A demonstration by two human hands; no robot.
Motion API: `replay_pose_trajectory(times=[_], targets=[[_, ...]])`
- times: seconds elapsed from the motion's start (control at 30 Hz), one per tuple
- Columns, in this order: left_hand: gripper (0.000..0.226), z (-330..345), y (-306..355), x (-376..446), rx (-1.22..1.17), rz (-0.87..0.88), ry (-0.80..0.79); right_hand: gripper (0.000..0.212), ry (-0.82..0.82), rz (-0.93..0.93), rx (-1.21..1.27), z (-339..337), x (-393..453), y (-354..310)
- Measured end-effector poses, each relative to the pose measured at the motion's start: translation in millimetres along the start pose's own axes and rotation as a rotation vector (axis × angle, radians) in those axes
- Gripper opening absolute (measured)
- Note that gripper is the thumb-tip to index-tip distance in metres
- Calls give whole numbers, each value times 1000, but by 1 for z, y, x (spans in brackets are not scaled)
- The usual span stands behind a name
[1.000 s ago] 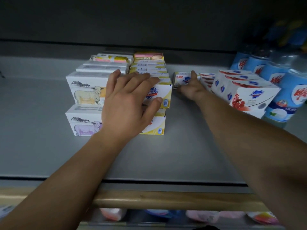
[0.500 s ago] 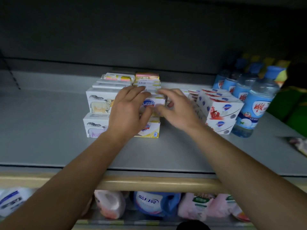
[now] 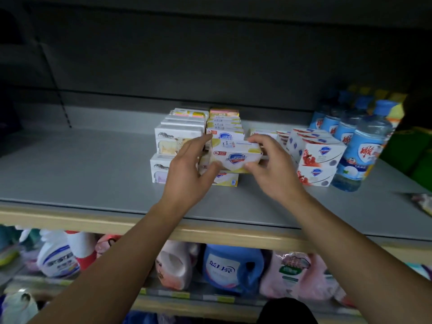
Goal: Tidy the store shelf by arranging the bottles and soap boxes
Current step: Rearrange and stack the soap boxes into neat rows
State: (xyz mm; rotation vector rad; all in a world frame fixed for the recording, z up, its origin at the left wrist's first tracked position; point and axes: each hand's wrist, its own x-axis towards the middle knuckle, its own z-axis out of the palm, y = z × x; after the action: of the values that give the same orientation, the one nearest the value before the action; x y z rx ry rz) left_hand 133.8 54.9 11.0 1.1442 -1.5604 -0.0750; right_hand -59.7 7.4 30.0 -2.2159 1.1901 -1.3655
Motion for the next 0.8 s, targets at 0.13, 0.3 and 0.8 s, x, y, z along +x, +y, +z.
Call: replay_pose_trajectory(times=[0.13,0.3,0.8], targets=[[50,12,3,-14,-373,-199,-149,49,-42,111,241,-9,-28,7],[30,24,0,-25,-633,-499,-86,73,-175,196,440,-11,-58,17],[41,21,3,-26,-511,-559,-198,61,-73,522,487,-2,-52,26]])
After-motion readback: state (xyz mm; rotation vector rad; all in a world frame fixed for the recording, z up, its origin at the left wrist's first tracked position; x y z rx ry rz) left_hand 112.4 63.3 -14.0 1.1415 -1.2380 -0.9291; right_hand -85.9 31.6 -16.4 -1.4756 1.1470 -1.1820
